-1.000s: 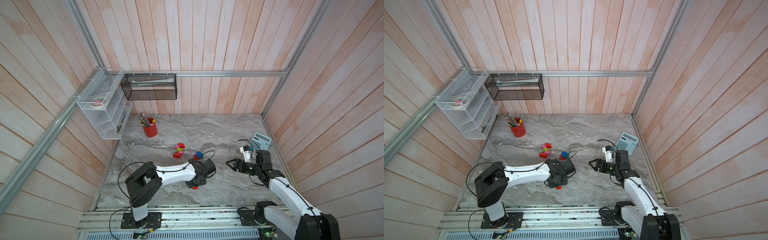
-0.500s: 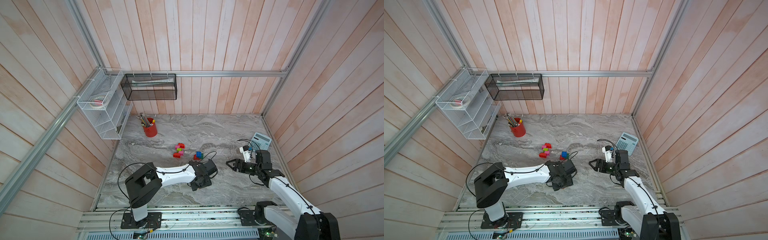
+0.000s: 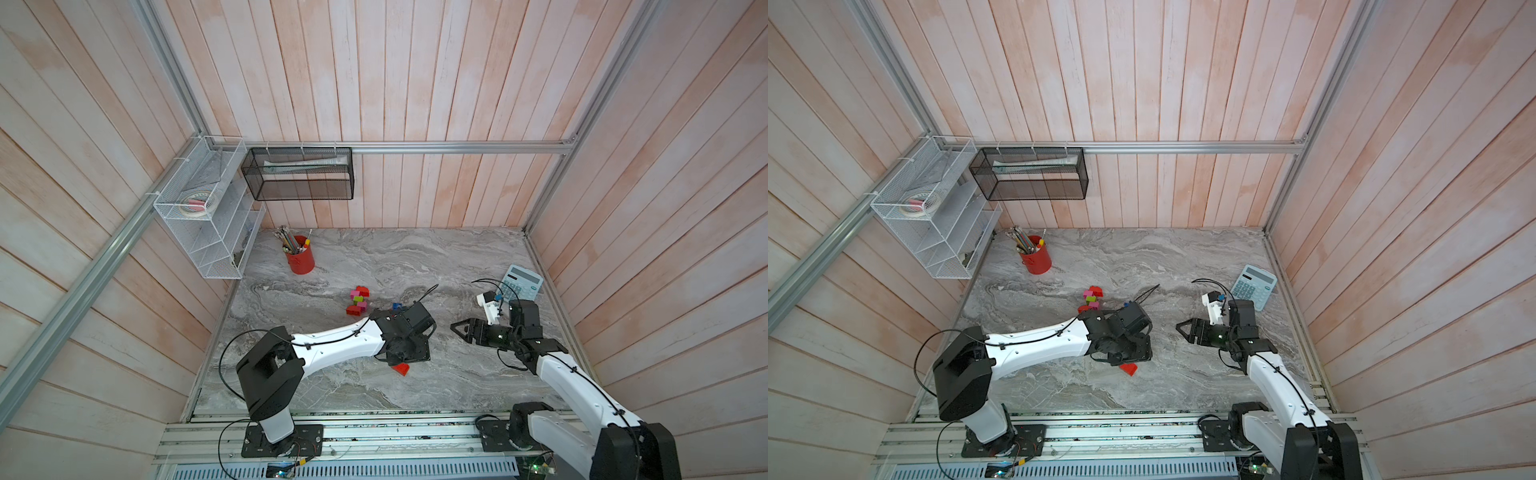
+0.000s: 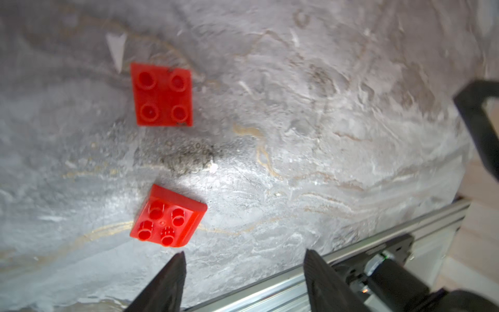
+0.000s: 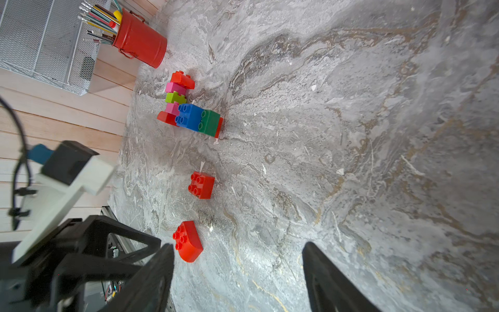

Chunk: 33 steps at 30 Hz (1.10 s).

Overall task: Assemble the letter s with lego
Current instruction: Place the lego brick at the center of the board, then pick up the lego brick from the center of the board.

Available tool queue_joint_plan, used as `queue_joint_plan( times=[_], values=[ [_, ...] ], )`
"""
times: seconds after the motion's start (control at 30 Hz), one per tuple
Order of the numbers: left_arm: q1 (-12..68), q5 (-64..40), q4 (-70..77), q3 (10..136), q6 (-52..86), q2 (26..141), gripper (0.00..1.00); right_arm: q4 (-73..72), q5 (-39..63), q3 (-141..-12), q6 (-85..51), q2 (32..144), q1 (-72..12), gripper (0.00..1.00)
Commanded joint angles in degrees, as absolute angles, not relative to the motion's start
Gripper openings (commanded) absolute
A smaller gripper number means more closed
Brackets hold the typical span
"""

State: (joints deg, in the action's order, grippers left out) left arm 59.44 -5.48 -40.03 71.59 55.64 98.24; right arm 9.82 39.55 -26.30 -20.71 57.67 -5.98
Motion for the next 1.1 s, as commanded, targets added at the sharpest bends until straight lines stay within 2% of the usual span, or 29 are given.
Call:
queue_joint_plan(
  times=[0.0,0.13,0.27,0.47,0.73,1.07],
  values=[
    [59.7,-3.5,-45.0,73.0,33.3,96.7,0.71,8.9,40.4,-27.7,-19.2,57.0,-6.5,0.76],
    [59.6,-2.6,-44.3,71.1,10.2,94.8,0.71,8.9,40.1,-27.4,-18.7,56.4,-6.6,0.76],
    [59.4,-6.5,-39.1,66.3,-11.5,91.9,0.72,8.1,40.3,-26.8,-18.5,55.5,-6.9,0.77],
    [58.2,-10.4,-37.8,62.2,-30.5,91.2,0.74,8.5,41.0,-25.6,-18.9,54.0,-7.2,0.79],
    [56.3,-8.9,-39.9,62.3,-43.6,94.8,0.74,9.1,40.6,-24.4,-19.8,52.2,-7.2,0.79],
    [55.9,-5.3,-36.9,62.4,-51.2,99.0,0.64,9.2,40.3,-24.2,-20.3,51.7,-7.3,0.78]
  ],
)
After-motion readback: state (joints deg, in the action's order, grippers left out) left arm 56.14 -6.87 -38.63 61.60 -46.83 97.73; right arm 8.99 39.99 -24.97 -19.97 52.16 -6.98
